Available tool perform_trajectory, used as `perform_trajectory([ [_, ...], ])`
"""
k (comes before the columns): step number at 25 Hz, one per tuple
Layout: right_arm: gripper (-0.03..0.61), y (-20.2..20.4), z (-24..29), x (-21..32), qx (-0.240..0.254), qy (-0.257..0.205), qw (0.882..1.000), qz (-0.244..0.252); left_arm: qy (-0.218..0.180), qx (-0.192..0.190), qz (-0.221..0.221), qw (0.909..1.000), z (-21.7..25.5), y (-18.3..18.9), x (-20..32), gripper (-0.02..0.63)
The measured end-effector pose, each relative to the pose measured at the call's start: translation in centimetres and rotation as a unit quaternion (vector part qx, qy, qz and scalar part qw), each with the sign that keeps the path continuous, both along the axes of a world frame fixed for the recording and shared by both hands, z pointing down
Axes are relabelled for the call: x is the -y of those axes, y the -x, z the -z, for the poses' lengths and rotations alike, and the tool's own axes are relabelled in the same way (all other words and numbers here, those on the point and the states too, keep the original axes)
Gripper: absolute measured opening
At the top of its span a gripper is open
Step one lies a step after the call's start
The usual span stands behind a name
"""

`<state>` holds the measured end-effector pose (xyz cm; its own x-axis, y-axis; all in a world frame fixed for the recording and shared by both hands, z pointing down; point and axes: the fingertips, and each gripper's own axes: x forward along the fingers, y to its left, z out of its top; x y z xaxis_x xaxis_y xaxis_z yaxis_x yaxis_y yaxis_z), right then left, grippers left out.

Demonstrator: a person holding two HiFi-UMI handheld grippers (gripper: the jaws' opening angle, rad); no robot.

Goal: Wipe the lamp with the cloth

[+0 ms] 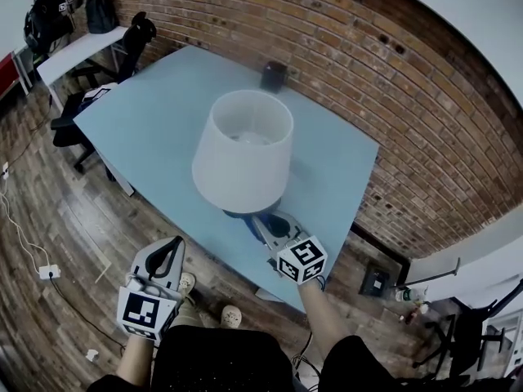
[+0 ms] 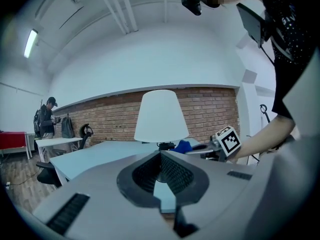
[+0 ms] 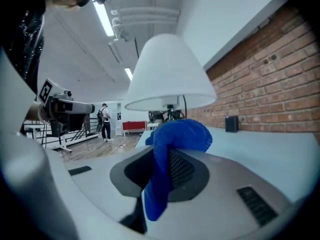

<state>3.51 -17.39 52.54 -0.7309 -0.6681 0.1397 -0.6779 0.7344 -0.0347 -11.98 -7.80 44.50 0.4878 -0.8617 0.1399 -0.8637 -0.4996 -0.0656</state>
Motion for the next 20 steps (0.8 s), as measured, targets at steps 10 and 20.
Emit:
perform_trajectory([
  [10, 0.061, -0.5, 2.2, 3.5, 0.027, -0.035, 0.998, 0.039, 0.005, 0.019, 0.009, 0.9998, 0.4, 0.8, 0.5, 0.008],
  [20, 0.061, -0.3, -6.6, 4.4, -0.144, 0.057, 0.987, 0.033, 0.009, 0.022, 0.027, 0.9993, 0.0, 1.8, 0.9, 0.008],
])
